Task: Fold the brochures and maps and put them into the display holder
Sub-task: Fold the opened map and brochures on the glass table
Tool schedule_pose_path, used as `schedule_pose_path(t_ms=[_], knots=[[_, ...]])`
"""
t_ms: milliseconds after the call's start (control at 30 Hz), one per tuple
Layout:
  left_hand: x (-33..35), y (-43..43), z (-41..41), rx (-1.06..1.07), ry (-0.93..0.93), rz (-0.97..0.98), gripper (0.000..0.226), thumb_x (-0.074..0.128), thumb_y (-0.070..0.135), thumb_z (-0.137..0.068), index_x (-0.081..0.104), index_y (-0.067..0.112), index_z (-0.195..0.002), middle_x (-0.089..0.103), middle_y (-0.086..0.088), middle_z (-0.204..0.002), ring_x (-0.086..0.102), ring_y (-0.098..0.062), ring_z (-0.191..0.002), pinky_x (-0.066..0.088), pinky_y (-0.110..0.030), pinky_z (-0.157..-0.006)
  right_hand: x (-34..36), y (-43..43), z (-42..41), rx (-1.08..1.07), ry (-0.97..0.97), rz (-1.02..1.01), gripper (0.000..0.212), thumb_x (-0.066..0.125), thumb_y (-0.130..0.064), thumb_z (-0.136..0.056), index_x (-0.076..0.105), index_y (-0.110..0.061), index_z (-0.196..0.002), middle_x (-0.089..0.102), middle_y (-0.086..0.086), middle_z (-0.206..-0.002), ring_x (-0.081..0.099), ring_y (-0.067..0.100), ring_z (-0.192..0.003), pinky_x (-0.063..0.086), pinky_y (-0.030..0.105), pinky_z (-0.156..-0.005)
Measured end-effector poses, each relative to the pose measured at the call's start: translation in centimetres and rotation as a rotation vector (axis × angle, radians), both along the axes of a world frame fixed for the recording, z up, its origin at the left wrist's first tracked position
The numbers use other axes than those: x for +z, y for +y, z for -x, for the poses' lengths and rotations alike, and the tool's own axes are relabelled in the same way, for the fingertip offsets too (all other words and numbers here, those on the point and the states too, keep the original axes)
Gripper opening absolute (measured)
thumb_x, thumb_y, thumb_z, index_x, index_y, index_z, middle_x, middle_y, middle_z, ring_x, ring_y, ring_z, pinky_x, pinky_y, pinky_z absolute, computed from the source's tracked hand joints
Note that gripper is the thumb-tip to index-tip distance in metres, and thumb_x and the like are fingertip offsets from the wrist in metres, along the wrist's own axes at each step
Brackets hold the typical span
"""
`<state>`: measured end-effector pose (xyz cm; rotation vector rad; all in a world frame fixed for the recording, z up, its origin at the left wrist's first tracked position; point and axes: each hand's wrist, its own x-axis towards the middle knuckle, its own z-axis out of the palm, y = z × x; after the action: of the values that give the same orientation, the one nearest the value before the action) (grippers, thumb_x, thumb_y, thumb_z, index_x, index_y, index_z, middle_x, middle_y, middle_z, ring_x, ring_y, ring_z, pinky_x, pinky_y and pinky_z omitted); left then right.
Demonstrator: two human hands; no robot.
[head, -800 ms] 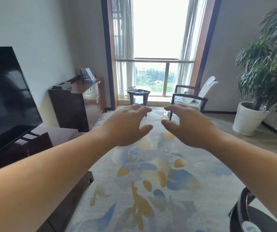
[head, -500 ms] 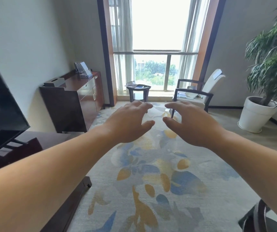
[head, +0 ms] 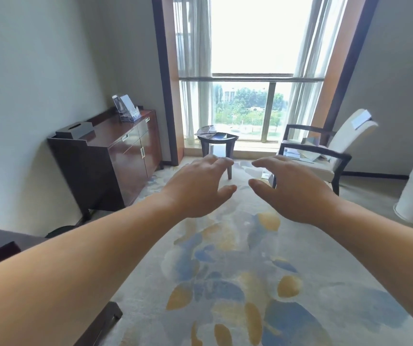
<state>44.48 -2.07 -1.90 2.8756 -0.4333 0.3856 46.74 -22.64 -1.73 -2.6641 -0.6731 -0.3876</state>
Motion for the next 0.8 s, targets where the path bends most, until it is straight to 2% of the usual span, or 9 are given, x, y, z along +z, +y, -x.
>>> schedule_pose_path(t_ms=[100,167,233,300,500,633,800], knots=[[-0.2,0.6,-5.8,0.007,-0.003,0.017,0.058,0.048,0.051,-0.096,0.035,0.027,-0.147,0.042,-0.001,-0.151,0.043,-0.023,-0.136,0.039,-0.043,-0.109,-0.3,1.0,-5.8,0.031,0.004,-0.010,0.054,0.047,-0.057,-0.090,0.052,-0.028,-0.136,0.053,-0.007,-0.139,0.053,0.006,-0.094,0.034,0.023,-0.080],[-0.6,1.3,-9.7,0.006,0.002,0.016,0.058,0.048,0.050,-0.096,0.035,0.027,-0.147,0.042,-0.001,-0.151,0.043,-0.023,-0.136,0.039,-0.044,-0.109,-0.6,2.0,-9.8,0.034,0.003,-0.020,0.053,0.048,-0.056,-0.090,0.052,-0.028,-0.135,0.054,-0.007,-0.137,0.050,0.005,-0.090,0.034,0.024,-0.079],[-0.9,2.4,-13.9,0.001,-0.002,0.007,0.058,0.048,0.051,-0.096,0.035,0.027,-0.147,0.042,-0.001,-0.151,0.043,-0.023,-0.136,0.039,-0.044,-0.109,-0.9,3.1,-13.8,0.027,0.001,-0.011,0.051,0.049,-0.054,-0.091,0.052,-0.029,-0.135,0.055,-0.006,-0.136,0.057,0.012,-0.103,0.036,0.025,-0.081],[-1.3,3.7,-18.2,-0.004,-0.018,0.011,0.058,0.048,0.051,-0.096,0.034,0.027,-0.148,0.041,-0.001,-0.152,0.043,-0.023,-0.136,0.038,-0.041,-0.108,-1.1,4.3,-17.9,0.022,0.003,0.003,0.052,0.048,-0.054,-0.090,0.051,-0.029,-0.136,0.054,-0.005,-0.137,0.055,0.016,-0.117,0.040,0.029,-0.087],[-0.3,7.5,-31.7,-0.030,-0.034,0.052,0.060,0.049,0.050,-0.095,0.032,0.029,-0.149,0.041,0.000,-0.152,0.041,-0.020,-0.138,0.036,-0.038,-0.107,0.6,7.6,-30.3,-0.006,-0.026,0.033,0.054,0.049,-0.053,-0.092,0.049,-0.027,-0.139,0.052,-0.005,-0.140,0.052,0.016,-0.123,0.042,0.033,-0.095],[-0.5,8.5,-40.1,-0.031,-0.011,0.075,0.059,0.049,0.051,-0.095,0.033,0.030,-0.148,0.042,0.001,-0.150,0.043,-0.020,-0.135,0.037,-0.037,-0.104,0.8,8.6,-38.2,-0.020,-0.010,0.041,0.053,0.048,-0.053,-0.092,0.048,-0.027,-0.139,0.053,-0.004,-0.137,0.054,0.016,-0.120,0.046,0.036,-0.096],[-2.1,8.7,-51.1,-0.022,0.035,0.083,0.058,0.047,0.055,-0.094,0.034,0.032,-0.146,0.043,0.004,-0.148,0.043,-0.018,-0.134,0.042,-0.045,-0.105,-0.7,8.9,-49.1,-0.029,0.008,0.028,0.050,0.050,-0.051,-0.093,0.050,-0.028,-0.137,0.052,-0.005,-0.139,0.053,0.015,-0.122,0.042,0.032,-0.092]])
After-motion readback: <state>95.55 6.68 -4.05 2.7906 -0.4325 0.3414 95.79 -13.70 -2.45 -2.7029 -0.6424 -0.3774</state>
